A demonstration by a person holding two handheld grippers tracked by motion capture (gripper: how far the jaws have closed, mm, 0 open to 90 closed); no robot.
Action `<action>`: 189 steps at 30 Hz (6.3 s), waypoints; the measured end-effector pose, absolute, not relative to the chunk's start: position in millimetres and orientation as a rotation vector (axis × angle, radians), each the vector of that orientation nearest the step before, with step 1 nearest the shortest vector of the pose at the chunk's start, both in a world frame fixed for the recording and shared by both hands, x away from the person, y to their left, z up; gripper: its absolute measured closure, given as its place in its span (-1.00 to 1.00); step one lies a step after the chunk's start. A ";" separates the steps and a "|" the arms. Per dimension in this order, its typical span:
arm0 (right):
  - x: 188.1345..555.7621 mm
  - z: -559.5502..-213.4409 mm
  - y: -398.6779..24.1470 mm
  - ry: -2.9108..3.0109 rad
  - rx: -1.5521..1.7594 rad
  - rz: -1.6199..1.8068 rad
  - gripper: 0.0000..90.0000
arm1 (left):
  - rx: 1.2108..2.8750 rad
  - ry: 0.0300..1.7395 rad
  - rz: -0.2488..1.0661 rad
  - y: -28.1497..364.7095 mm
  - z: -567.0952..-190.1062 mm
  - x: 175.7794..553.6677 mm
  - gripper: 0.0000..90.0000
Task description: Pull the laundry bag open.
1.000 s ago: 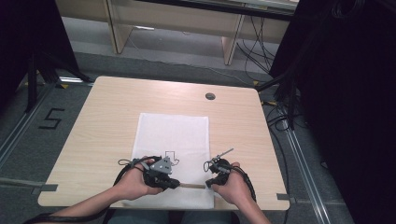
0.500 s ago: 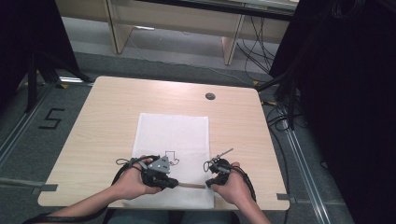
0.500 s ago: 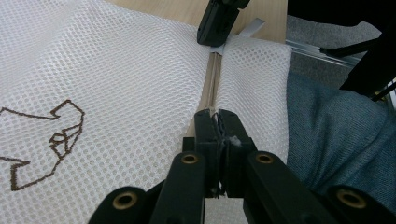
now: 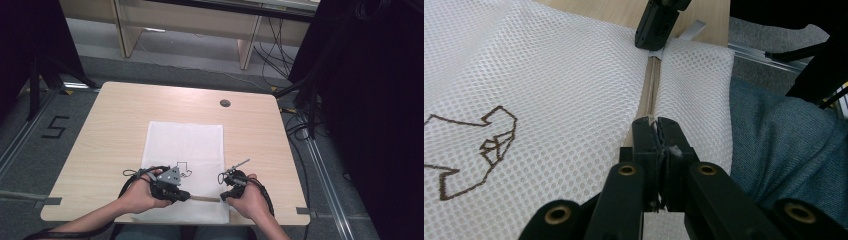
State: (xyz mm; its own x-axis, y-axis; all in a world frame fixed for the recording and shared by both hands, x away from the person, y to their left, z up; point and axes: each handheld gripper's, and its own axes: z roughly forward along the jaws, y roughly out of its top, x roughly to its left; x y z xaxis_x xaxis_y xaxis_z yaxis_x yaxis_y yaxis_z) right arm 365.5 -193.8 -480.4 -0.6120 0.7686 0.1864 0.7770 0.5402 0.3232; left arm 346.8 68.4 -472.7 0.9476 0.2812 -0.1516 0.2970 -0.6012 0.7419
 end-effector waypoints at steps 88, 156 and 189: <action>365.2 -480.3 -193.5 -2.735 -1.381 -0.588 1.00 | 2.235 0.452 -0.008 113.4 -470.0 340.3 0.94; 365.0 -480.2 -193.0 -2.733 -1.387 -0.587 1.00 | 2.248 0.666 0.087 219.2 -479.7 330.9 1.00; 366.4 -479.0 -194.5 -2.725 -1.433 -0.550 1.00 | 2.362 0.503 0.028 187.9 -497.2 352.3 0.59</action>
